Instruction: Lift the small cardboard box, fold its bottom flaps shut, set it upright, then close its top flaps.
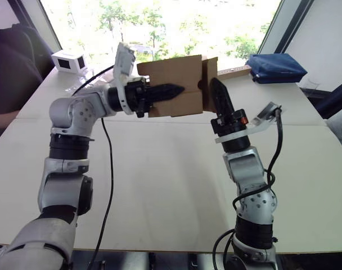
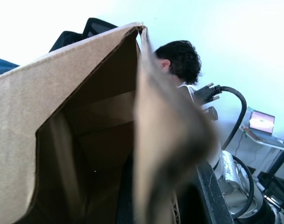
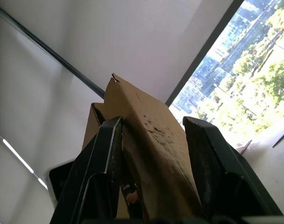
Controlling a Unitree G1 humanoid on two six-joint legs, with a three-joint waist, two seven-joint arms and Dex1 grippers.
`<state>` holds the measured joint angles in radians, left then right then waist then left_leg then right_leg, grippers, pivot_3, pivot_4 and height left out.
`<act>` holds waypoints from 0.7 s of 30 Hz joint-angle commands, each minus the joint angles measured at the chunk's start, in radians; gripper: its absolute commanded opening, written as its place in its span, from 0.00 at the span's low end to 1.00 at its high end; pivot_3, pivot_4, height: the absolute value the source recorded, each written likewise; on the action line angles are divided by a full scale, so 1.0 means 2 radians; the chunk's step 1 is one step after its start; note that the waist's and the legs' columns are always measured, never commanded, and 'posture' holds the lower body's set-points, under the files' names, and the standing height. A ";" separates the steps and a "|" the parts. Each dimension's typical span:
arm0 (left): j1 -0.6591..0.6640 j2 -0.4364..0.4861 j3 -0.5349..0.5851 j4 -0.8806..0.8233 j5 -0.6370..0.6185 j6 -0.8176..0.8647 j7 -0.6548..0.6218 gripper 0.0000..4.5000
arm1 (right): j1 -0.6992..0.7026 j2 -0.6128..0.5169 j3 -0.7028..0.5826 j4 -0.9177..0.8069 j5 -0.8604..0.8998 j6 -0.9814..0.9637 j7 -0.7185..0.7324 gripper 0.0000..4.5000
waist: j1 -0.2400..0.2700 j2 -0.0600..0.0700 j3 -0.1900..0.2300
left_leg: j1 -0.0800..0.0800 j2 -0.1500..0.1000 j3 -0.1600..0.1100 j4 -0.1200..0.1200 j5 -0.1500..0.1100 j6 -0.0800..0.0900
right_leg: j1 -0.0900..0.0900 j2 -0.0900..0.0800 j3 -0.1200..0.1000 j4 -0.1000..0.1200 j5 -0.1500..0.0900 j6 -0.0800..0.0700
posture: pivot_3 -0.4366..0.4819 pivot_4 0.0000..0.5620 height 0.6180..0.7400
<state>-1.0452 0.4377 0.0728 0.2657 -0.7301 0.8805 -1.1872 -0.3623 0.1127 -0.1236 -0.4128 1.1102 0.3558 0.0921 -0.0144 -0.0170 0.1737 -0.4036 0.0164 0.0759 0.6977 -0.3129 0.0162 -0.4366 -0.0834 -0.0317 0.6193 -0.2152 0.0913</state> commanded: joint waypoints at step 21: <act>-0.011 -0.004 0.011 -0.014 -0.010 -0.008 0.005 0.00 | -0.012 0.025 0.052 -0.010 -0.001 -0.006 0.004 0.31 | 0.000 0.000 0.000 | 0.000 0.000 0.000 0.000 0.000 0.000 | 0.000 0.000 0.000 0.000 0.000 0.000 | 0.48 0.27 1.00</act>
<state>-1.0452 0.4320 0.0732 0.2657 -0.7302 0.8807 -1.1770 -0.3830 0.1408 -0.0634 -0.4113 1.1114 0.3301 0.0804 -0.0151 -0.0171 0.1737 -0.4037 0.0165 0.0758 0.6977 -0.3129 0.0162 -0.4369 -0.0834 -0.0317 0.6193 -0.2152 0.0913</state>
